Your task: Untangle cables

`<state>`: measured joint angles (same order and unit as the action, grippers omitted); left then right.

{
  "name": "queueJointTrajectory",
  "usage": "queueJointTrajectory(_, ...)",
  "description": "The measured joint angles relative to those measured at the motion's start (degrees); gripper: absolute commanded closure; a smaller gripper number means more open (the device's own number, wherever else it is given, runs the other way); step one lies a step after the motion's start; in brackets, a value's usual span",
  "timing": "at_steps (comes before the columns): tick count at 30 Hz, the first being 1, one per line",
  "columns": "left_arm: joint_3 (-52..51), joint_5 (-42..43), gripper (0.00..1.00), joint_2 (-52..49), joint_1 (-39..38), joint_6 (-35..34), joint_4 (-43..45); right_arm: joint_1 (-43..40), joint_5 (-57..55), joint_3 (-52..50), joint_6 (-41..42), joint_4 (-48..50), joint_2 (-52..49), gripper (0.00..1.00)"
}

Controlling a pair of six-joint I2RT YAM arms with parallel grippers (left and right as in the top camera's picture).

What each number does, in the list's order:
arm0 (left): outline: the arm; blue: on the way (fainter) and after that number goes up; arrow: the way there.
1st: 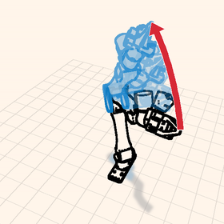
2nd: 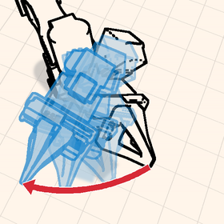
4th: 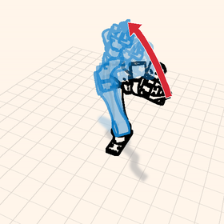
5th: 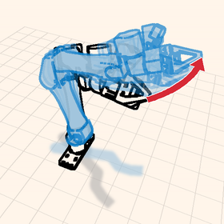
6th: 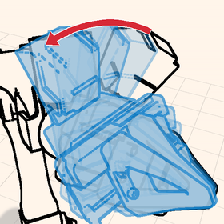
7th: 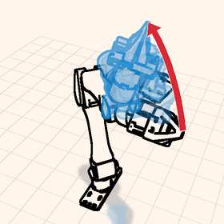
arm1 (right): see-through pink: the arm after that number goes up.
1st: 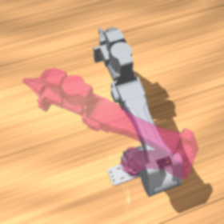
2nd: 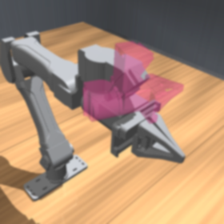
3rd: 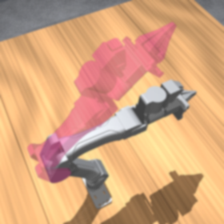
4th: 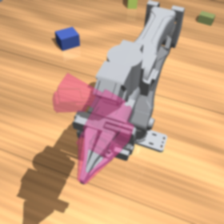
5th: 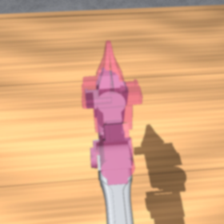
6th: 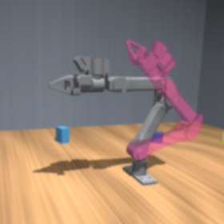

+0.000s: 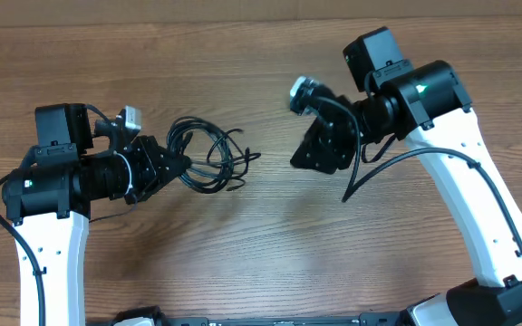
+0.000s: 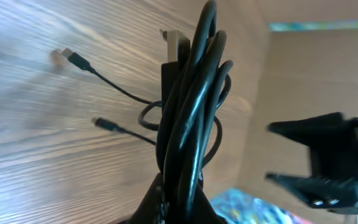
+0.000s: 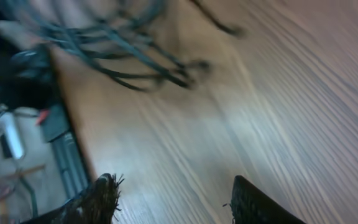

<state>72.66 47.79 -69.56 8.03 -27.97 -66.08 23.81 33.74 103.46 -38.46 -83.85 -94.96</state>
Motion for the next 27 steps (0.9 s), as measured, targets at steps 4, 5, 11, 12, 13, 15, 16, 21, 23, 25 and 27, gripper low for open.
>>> queueJointTrajectory(4, 0.7, 3.6, 0.96, 0.0, -0.1, -1.7, 1.1, 1.8, 3.2, 0.0, -4.2, -0.2, 0.0, 0.38)
queueJointTrajectory(5, 0.9, 4.2, 0.96, 0.0, -0.2, -2.1, 1.2, 2.4, 3.6, 0.0, -5.2, -0.1, 0.0, 0.37)
queueJointTrajectory(11, 2.8, 5.9, 0.96, 0.0, -4.3, -4.2, 1.6, 4.8, 5.0, 0.0, -8.2, 2.9, 0.0, 0.37)
queueJointTrajectory(12, 3.3, 6.1, 0.96, 0.0, -5.5, -4.8, 2.0, 4.8, 5.1, 0.0, -8.3, 3.6, 0.0, 0.37)
queueJointTrajectory(13, 3.7, 6.3, 0.96, 0.0, -6.2, -5.1, 2.3, 4.8, 5.1, 0.0, -8.5, 4.1, 0.0, 0.38)
queueJointTrajectory(15, 4.6, 6.4, 0.96, 0.0, -7.6, -5.7, 3.2, 4.8, 5.1, 0.0, -9.2, 4.8, 0.0, 0.71)
queueJointTrajectory(16, 5.1, 6.5, 0.96, 0.0, -8.2, -6.1, 3.8, 4.8, 5.3, 0.0, -9.5, 4.9, 0.0, 0.75)
queueJointTrajectory(21, 7.4, 6.5, 0.96, 0.0, -8.8, -7.6, 4.6, 4.8, 5.4, 0.0, -9.6, 4.0, 0.0, 0.96)
queueJointTrajectory(23, 8.0, 6.5, 0.96, 0.0, -8.8, -8.0, 4.7, 4.8, 5.4, 0.0, -9.8, 3.8, 0.0, 0.96)
queueJointTrajectory(25, 8.2, 6.5, 0.96, 0.0, -8.8, -8.1, 4.8, 4.8, 5.2, 0.0, -9.7, 3.7, 0.0, 0.96)
queueJointTrajectory(27, 8.3, 6.5, 0.95, 0.0, -8.8, -8.1, 4.8, 4.8, 4.5, 0.0, -9.6, 3.7, 0.1, 0.96)
